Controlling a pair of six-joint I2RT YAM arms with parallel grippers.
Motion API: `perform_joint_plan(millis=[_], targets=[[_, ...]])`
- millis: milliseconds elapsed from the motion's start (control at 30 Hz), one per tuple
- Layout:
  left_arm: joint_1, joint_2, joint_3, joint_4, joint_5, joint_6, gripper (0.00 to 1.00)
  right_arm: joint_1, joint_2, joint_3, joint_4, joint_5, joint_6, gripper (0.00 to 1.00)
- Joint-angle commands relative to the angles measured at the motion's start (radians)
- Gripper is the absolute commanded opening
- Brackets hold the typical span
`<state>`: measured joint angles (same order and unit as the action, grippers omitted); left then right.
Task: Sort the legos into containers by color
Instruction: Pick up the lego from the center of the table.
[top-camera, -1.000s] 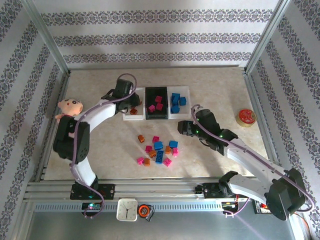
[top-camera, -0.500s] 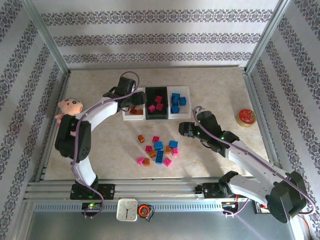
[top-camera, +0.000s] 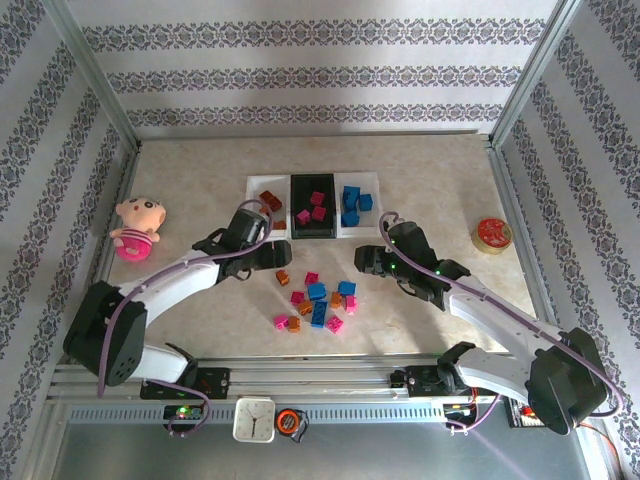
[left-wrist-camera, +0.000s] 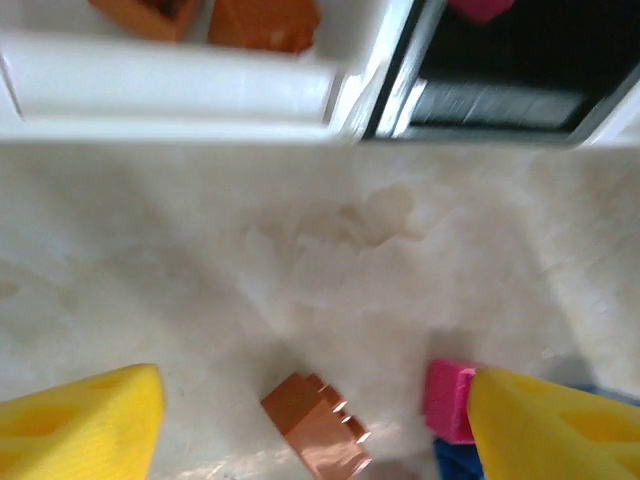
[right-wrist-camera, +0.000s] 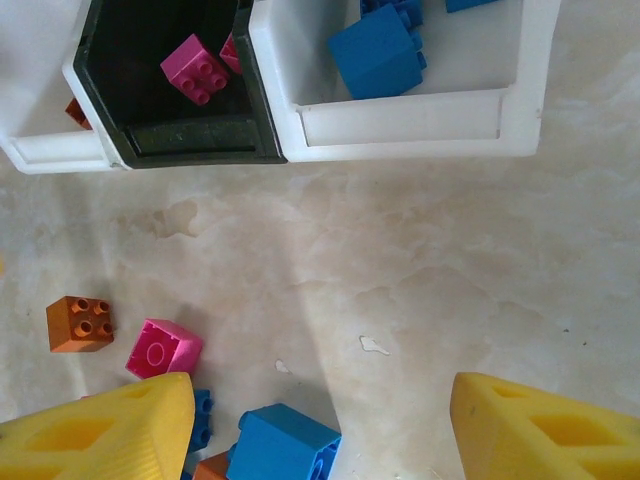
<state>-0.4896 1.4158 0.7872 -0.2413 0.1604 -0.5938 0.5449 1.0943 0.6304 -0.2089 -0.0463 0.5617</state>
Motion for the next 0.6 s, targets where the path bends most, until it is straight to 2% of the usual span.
perform_joint_plan(millis=[0,200,400,467,567], targets=[[-0.035,0.039,-0.006,0.064,0.026,-0.024,0.69,-0.010,-0.008,-0.008,0.021,-0.010,0.017,0.68],[-0.071,0.149,-0.005,0.076,0.022,-0.032,0.64,-0.013,-0.046,-0.018,-0.008,0.010,0.006,0.69],[-0.083,0.196,0.017,0.053,-0.014,-0.020,0.46,-0.019,-0.055,-0.021,-0.012,0.005,0.004,0.69],[-0.084,0.194,0.012,0.054,-0.009,-0.020,0.37,-0.020,-0.060,-0.024,-0.015,0.008,0.005,0.69],[-0.086,0.167,0.000,0.052,-0.004,-0.028,0.28,-0.026,-0.063,-0.028,-0.019,0.008,0.001,0.68]])
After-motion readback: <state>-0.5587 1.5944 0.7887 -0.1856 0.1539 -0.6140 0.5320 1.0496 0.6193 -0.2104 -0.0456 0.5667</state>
